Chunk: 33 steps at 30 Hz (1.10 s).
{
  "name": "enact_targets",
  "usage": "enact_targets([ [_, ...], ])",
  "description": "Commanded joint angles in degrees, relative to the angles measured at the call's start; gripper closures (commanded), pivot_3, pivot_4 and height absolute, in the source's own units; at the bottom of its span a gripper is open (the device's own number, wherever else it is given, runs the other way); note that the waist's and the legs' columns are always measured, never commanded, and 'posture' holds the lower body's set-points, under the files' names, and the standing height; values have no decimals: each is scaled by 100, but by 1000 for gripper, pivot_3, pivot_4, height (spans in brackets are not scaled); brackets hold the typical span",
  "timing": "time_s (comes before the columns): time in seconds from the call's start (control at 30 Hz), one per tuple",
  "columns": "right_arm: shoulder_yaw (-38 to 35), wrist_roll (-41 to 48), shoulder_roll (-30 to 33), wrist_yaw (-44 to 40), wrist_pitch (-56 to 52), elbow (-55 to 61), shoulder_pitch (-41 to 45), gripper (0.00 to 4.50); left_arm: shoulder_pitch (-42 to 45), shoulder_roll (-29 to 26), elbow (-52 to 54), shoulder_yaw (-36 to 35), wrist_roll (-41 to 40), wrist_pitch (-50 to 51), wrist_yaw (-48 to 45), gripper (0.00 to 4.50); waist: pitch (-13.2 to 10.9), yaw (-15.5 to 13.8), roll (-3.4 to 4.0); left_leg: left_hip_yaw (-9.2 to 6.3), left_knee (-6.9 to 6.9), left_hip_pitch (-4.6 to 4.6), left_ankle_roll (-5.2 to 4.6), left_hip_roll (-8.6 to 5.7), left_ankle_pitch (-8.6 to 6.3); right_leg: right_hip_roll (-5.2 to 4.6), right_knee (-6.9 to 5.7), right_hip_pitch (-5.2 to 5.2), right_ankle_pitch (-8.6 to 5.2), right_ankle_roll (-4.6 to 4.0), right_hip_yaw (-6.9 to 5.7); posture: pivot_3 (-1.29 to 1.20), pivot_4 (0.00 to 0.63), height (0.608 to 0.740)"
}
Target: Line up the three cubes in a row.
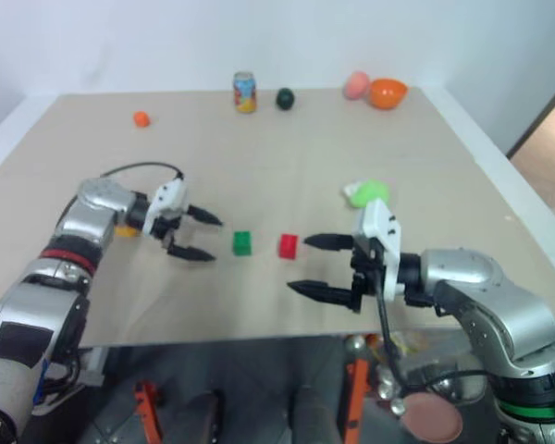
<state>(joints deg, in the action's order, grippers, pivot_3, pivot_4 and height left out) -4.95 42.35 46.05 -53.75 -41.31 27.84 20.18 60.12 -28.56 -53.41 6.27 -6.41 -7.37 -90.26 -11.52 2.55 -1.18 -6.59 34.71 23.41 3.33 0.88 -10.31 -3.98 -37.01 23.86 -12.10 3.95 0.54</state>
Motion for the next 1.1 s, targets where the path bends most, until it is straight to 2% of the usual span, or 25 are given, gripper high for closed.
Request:
enact_targets([
  [0.03,75,-108,-256,343,123,90,349,140,-434,-198,1632,-544,-679,1096,455,241,1,26,1,0,-1,-1,0,0,0,0,-1,0,0,0,1,0,150,740],
  [0.13,286,-334,-487,609,129,30,579,140,-1077,-289,3081,-861,-1099,1996,1044,241,1,29,2,6,-7,-9,0,7,0,8,-7,3,-1,-2,14,0,150,740],
  [0.3,701,-730,-865,940,151,-166,897,140,-1982,-213,4848,-1500,-1428,3195,2838,241,1,19,1,5,-5,-10,1,30,0,36,-8,5,5,-15,18,0,150,740],
  [0.47,855,-821,-1077,887,223,-265,967,140,-2802,-31,5935,-1853,-1343,4006,4459,241,1,9,1,7,-3,-20,2,37,1,47,-7,0,12,-24,26,0,150,740],
  [0.7,1055,-915,-1294,700,370,-466,1067,140,-3436,466,7012,-2381,-1147,4755,6613,241,0,3,1,7,4,-20,6,43,3,56,-7,1,25,-31,28,0,150,740],
  [0.93,1182,-1011,-1351,598,455,-467,1001,140,-4052,204,7232,-2577,-1168,4680,6865,241,1,4,0,8,4,-23,6,49,3,63,-7,2,26,-39,28,0,150,740],
  [1.1,1167,-998,-1389,577,445,-420,969,140,-4226,209,6937,-2746,-1214,4502,6976,241,1,3,0,10,4,-22,6,49,3,63,-7,2,18,-57,29,0,150,740],
])
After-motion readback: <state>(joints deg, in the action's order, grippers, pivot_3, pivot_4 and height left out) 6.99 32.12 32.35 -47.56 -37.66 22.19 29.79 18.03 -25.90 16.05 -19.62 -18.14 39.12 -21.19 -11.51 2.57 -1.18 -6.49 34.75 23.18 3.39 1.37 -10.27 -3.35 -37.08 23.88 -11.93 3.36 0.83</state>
